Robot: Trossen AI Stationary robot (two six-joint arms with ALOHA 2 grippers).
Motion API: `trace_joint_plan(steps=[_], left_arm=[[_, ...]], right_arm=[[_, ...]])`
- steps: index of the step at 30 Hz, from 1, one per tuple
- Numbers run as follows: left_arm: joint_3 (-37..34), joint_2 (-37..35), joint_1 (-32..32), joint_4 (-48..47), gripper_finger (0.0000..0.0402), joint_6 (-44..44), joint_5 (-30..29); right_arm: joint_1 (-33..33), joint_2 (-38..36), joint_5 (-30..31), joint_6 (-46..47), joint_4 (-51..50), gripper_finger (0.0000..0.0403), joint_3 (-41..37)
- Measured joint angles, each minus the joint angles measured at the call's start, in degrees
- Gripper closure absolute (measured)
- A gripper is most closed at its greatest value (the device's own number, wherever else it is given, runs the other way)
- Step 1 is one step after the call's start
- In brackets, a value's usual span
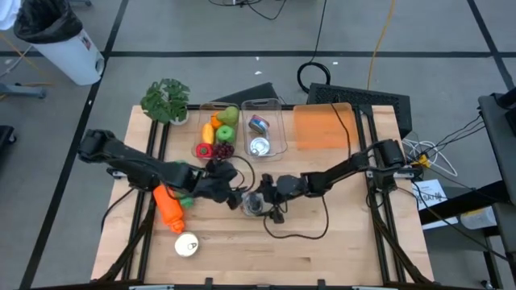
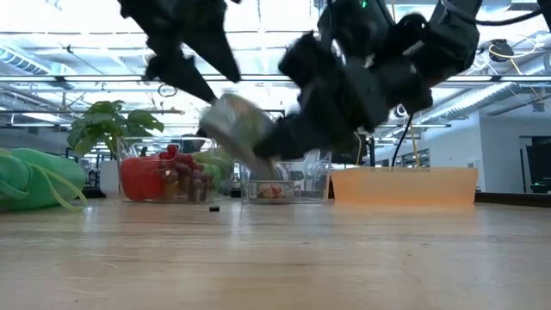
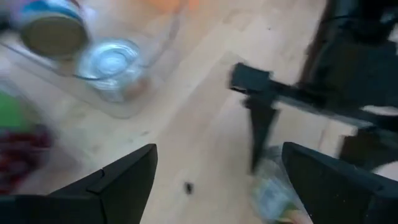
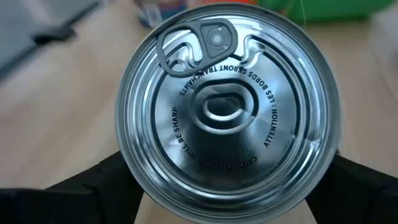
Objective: Pick & Place Food Item
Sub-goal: Put the green tuna can into the right transparent bin
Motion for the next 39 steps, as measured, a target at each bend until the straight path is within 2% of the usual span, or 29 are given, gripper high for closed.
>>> trace_joint_plan(steps=[3,6,10,17,21,25,28,33,39], left_arm=[[-0.17,-2.33,-0.93,-0.89,0.0041,1.43,-3.09],[-0.26,-4.15,-0.89,-2.07,0.0041,2.79,-3.38],[-0.35,-6.66,-1.26,-2.19,0.0041,5.16,-4.35],[-0.36,-11.27,-2.35,-5.13,0.0041,9.13,-11.11],[-0.37,-12.25,-1.56,-8.12,0.0041,9.28,-14.2],[-0.44,-12.23,0.29,-10.19,0.0041,9.45,-14.47],[-0.47,-12.48,1.77,-10.62,0.0041,10.99,-13.82],[-0.48,-14.19,3.65,-11.26,0.0041,12.05,-13.1],[-0.48,-15.9,4.62,-12.54,0.0041,12.46,-13.09]], right_arm=[[-0.12,-2.1,-0.26,-0.52,-0.07,0.0056,0.08],[-0.17,-3.93,0.25,-1.62,0.34,0.0056,0.03],[-1.32,-8.54,1.28,-4.83,-3.96,0.0056,-0.14],[-9.56,-21.68,4.52,-9.04,-13.76,0.0056,-0.11],[-16.74,-25.53,4.85,-10.85,-24.25,0.0057,3.01],[-22.85,-23.48,4.68,-14.01,-36.7,0.0057,10.47],[-26.65,-19.34,1.3,-16.24,-43.66,0.0057,17.46],[-30.6,-10.96,-4.19,-18.73,-50.35,0.0057,24.89],[-31.71,-2.95,-4.45,-20.99,-52.91,0.0057,27.12]])
